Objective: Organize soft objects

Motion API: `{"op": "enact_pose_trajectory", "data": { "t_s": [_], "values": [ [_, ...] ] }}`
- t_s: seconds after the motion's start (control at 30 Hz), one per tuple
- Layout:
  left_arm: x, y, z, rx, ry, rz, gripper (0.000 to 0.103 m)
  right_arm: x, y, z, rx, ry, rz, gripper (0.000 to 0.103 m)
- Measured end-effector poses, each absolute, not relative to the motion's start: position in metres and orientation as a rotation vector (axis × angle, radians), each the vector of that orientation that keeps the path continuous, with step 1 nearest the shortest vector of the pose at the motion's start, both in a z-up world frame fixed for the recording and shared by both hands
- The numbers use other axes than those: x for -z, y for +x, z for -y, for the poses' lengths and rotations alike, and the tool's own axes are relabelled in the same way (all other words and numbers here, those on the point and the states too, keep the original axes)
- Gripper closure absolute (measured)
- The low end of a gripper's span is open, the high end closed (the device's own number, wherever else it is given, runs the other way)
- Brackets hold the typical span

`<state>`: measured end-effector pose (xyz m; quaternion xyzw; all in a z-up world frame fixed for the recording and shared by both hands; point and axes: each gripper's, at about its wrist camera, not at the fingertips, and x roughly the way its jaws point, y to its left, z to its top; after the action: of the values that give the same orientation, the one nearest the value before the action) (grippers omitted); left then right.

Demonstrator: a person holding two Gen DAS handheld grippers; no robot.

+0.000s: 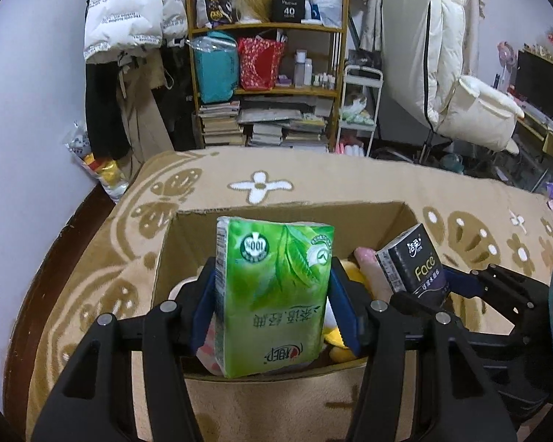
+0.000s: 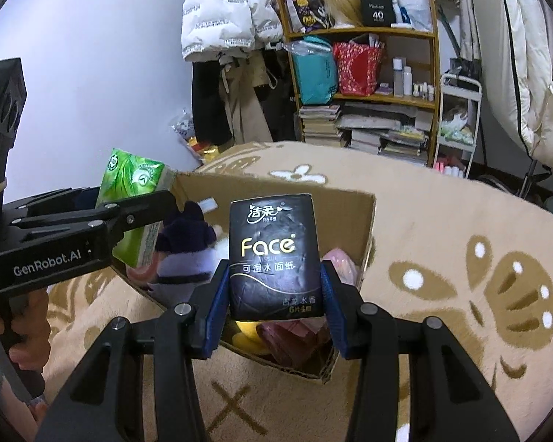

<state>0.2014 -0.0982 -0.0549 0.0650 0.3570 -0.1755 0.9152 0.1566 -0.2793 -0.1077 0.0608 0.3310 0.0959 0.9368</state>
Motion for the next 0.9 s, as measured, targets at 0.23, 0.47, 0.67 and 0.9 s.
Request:
{"op": "enact_pose_trajectory", "data": {
  "t_s": [0.23,0.47,0.67,0.9],
  "values": [
    [0.060,0.200,0.098,0.348,0.145,-0.740,0.032,0.114,0.158,0.278,-0.202,0.124,-0.695,0.053],
    [0.057,0.195,0.096,0.325,0.166,-0.743,0.021,0.110,0.153,0.280,-0.185,0.128,-0.690,0.039],
    [0.039,0.178,0.089,0.317,0.161,-0.708,0.010,0.100,0.144,0.283,-0.175,0.127,-0.690,0.021],
    [0.021,0.154,0.070,0.271,0.147,-0.689,0.004,0.085,0.126,0.287,-0.164,0.130,-0.693,0.012]
  ]
}}
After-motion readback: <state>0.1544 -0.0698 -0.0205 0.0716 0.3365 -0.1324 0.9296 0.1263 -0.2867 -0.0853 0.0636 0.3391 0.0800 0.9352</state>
